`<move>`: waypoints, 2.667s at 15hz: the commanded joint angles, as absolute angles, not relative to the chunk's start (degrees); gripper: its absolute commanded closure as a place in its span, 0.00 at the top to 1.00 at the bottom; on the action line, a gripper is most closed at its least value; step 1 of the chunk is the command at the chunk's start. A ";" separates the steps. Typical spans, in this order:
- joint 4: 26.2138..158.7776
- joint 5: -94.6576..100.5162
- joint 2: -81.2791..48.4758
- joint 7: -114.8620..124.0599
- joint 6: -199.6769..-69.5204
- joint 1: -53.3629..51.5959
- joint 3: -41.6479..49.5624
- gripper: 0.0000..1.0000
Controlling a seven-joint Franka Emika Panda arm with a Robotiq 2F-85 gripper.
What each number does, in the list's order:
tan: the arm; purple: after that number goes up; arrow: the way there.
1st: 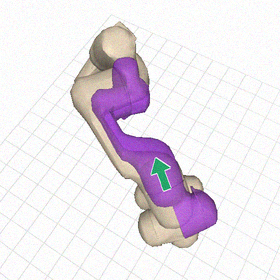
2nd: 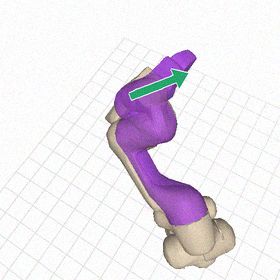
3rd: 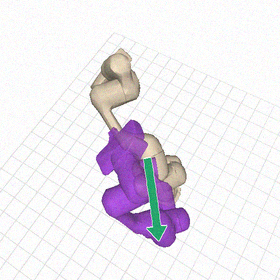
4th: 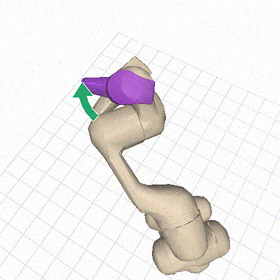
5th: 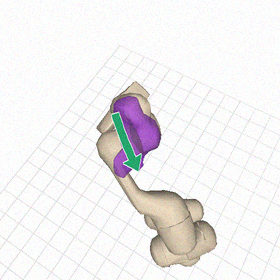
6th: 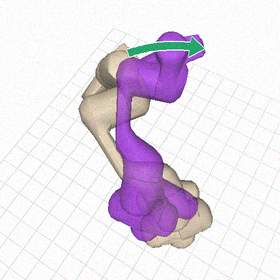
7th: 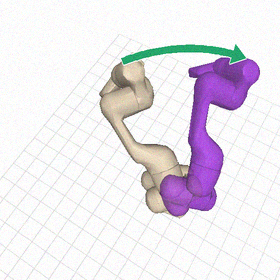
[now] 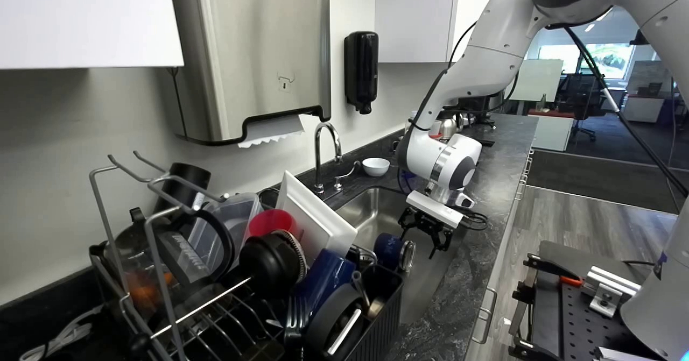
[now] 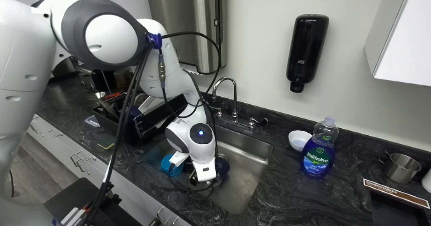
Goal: Take the lid off of the blue cup in the sink and place it on the edge outside of the sink
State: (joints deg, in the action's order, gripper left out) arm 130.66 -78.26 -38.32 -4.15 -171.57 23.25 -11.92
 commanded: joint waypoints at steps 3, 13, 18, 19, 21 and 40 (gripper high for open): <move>130.66 -78.25 -38.32 -4.14 -171.57 23.14 -11.80 1.00; 129.18 -78.06 -39.74 -3.29 -172.11 22.83 -11.21 1.00; 128.08 -78.13 -41.55 -2.75 -172.99 22.34 -10.79 1.00; 127.86 -78.02 -41.85 -2.54 -173.07 22.23 -10.74 1.00; 127.47 -78.15 -42.09 -2.59 -173.29 22.21 -10.81 1.00; 125.08 -81.90 -42.27 -5.35 -174.83 23.03 -12.16 0.00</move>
State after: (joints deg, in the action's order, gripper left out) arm 126.14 -80.22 -40.51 -3.77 -173.10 22.94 -11.74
